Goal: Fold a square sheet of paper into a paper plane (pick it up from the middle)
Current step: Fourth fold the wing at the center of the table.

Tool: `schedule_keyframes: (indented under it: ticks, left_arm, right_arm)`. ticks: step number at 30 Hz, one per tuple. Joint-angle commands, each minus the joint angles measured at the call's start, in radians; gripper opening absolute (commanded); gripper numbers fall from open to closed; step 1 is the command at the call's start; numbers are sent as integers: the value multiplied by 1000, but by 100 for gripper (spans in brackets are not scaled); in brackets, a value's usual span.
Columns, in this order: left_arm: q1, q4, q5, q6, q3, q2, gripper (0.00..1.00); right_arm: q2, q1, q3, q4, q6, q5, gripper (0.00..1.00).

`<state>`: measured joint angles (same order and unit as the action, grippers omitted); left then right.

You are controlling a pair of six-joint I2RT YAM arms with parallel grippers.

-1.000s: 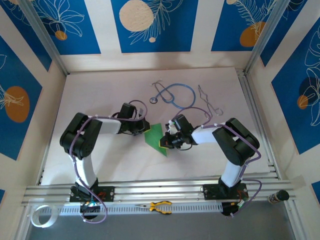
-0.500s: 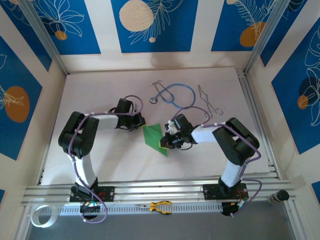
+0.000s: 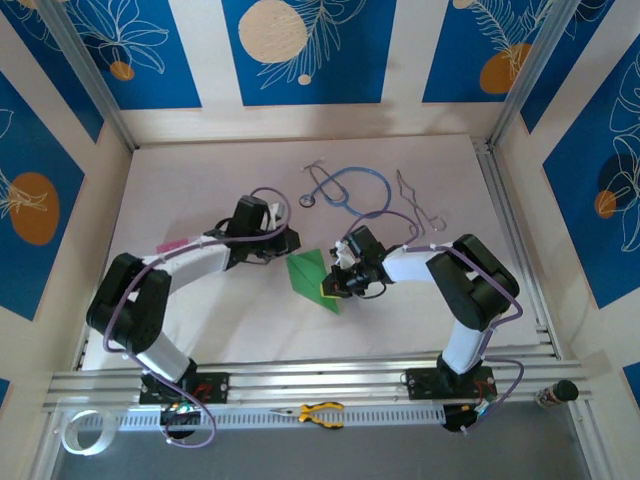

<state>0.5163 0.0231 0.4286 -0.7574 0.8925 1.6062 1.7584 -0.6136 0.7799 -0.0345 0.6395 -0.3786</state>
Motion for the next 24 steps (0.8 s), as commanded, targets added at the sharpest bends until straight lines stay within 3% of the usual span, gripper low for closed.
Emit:
schedule_keyframes:
  ticks: [1, 6, 16, 21, 24]
  left_arm:
    - [54, 33, 39, 3, -13, 44, 11]
    - [73, 125, 90, -52, -24, 125, 11]
    - [62, 100, 73, -51, -34, 215, 10]
    - [61, 103, 74, -55, -38, 247, 9]
    - [61, 100, 83, -56, -36, 254, 9]
  right_arm:
    - [30, 5, -8, -94, -14, 20, 0]
    - [20, 5, -17, -84, -8, 20, 0]
    - [-42, 11, -31, -48, 47, 9, 0]
    - [-143, 11, -50, -37, 94, -9, 6]
    - [-239, 15, -95, -57, 177, 43, 12]
